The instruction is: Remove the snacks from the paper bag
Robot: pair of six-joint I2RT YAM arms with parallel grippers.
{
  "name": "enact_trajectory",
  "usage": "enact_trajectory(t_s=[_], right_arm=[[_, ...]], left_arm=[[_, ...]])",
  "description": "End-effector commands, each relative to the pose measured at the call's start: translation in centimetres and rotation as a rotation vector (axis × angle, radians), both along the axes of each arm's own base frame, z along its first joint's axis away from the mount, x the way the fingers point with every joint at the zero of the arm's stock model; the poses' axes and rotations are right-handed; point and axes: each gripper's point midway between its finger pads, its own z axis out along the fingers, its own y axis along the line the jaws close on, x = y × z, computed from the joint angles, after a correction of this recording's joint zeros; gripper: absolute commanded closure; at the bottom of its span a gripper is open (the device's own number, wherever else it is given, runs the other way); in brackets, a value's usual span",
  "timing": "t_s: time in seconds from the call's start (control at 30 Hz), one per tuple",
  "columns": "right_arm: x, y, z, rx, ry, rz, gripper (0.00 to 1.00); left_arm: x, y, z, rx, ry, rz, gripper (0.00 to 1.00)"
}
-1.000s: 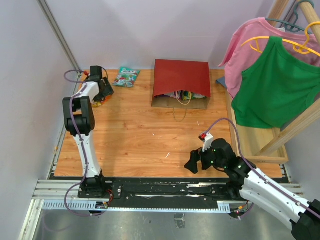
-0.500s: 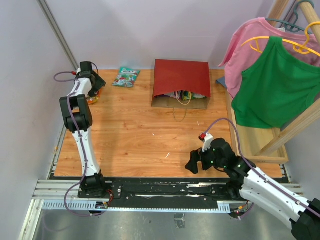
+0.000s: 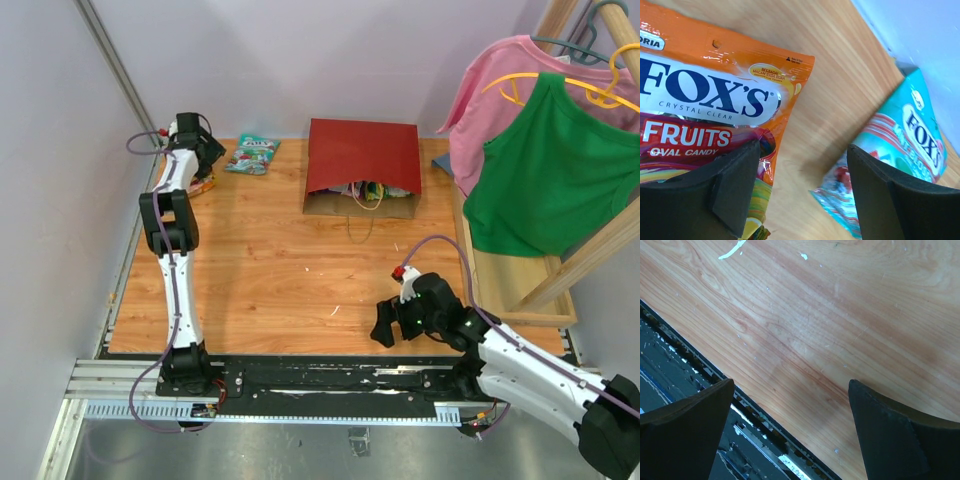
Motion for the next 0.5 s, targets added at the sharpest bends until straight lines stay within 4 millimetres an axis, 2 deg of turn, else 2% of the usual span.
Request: enact_trajectory(t_s=[0.0, 0.17, 0.3, 0.4, 0.47], right_arm=[[1.9, 0.5, 1.6, 0.003, -0.060, -0.018, 0.02], [2.1, 0.6, 1.5, -0.002, -0.061, -0.016, 0.02], [2.1, 0.5, 1.7, -0.001, -0.061, -0.015, 0.02], [1.9, 0.4, 2.0, 0.002, -0.065, -0.015, 0.02], [1.9, 0.2, 2.5, 0.003, -0.073, -0.022, 0.02]], left_arm=[[-0.1, -5.5, -4.0, -0.022, 0.078, -0.113, 0.25], [1.1, -7.7, -3.3, -0.002, 0.045, -0.192, 0.24], [1.3, -7.6, -2.4, 0.046, 0.030, -0.246, 0.21], [1.3, -6.7, -0.2, 0.127, 0.011, -0.266, 0.16], [1.2, -6.0, 2.3, 0.177, -0.017, -0.264, 0.12]])
